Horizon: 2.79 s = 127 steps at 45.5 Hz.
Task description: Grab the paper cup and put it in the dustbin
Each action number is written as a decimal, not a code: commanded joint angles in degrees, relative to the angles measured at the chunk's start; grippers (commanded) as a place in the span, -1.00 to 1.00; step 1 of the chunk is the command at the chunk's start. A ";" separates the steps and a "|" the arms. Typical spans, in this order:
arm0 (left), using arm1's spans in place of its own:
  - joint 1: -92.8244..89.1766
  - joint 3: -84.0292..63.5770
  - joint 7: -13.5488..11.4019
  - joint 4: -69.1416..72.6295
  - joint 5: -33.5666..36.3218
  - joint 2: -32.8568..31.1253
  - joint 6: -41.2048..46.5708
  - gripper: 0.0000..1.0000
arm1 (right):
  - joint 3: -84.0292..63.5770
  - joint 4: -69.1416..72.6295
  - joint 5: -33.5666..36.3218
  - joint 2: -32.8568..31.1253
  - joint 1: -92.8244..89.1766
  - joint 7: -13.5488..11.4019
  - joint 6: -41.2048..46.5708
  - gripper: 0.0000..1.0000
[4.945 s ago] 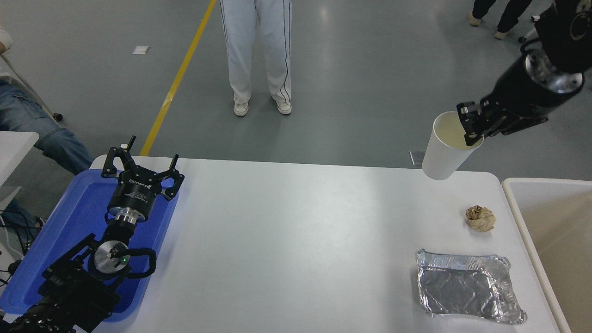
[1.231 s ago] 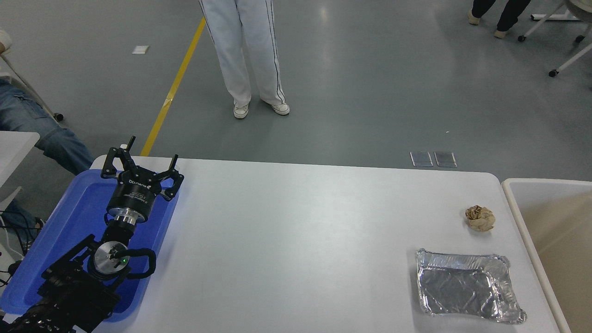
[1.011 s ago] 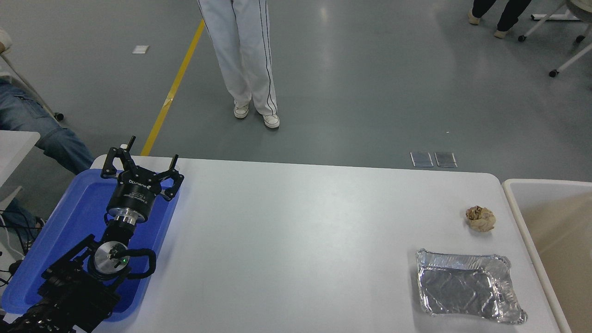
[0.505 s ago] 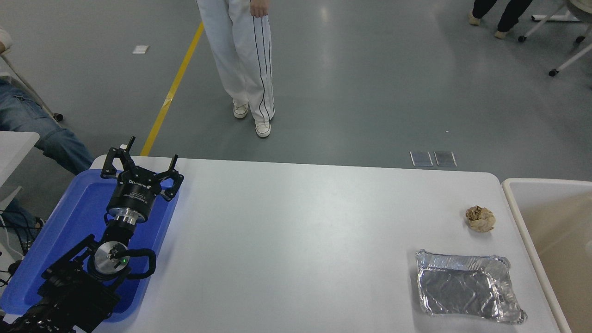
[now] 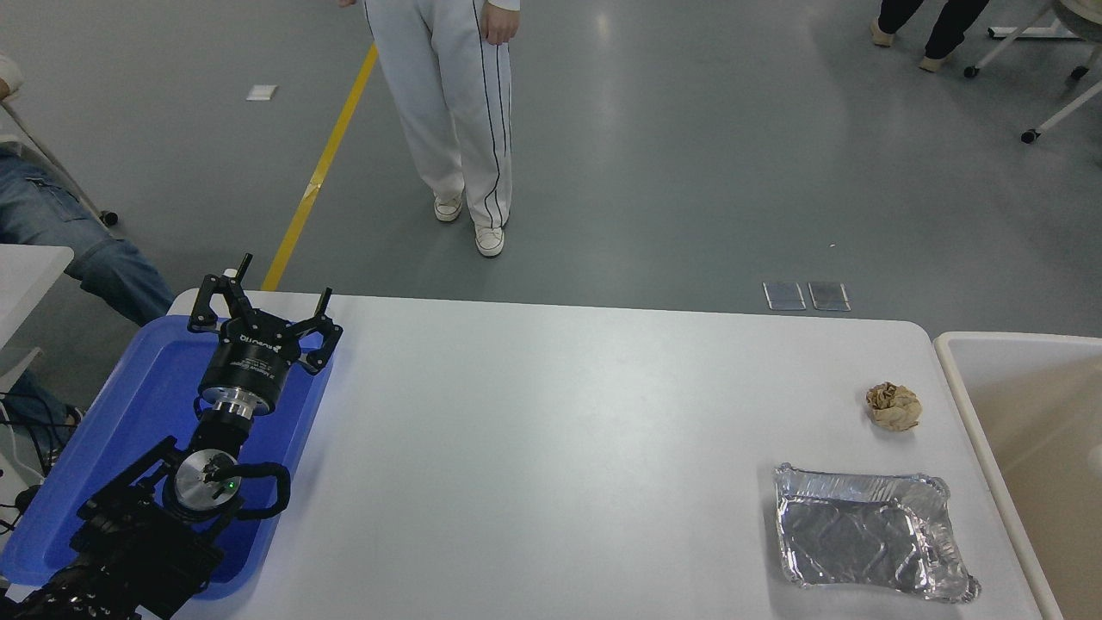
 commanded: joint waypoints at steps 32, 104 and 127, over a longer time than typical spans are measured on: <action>0.00 0.00 0.00 -0.02 -0.01 0.00 0.00 1.00 | 0.32 6.06 -0.01 -2.63 2.58 0.03 -2.86 1.00; 0.00 0.00 0.00 0.07 -0.01 0.00 0.00 1.00 | -45.29 45.80 -0.72 -16.88 56.72 0.03 48.81 1.00; 0.00 -0.09 0.00 -0.02 -0.01 0.00 0.00 1.00 | -59.62 50.10 -0.81 -5.36 76.94 0.03 50.14 1.00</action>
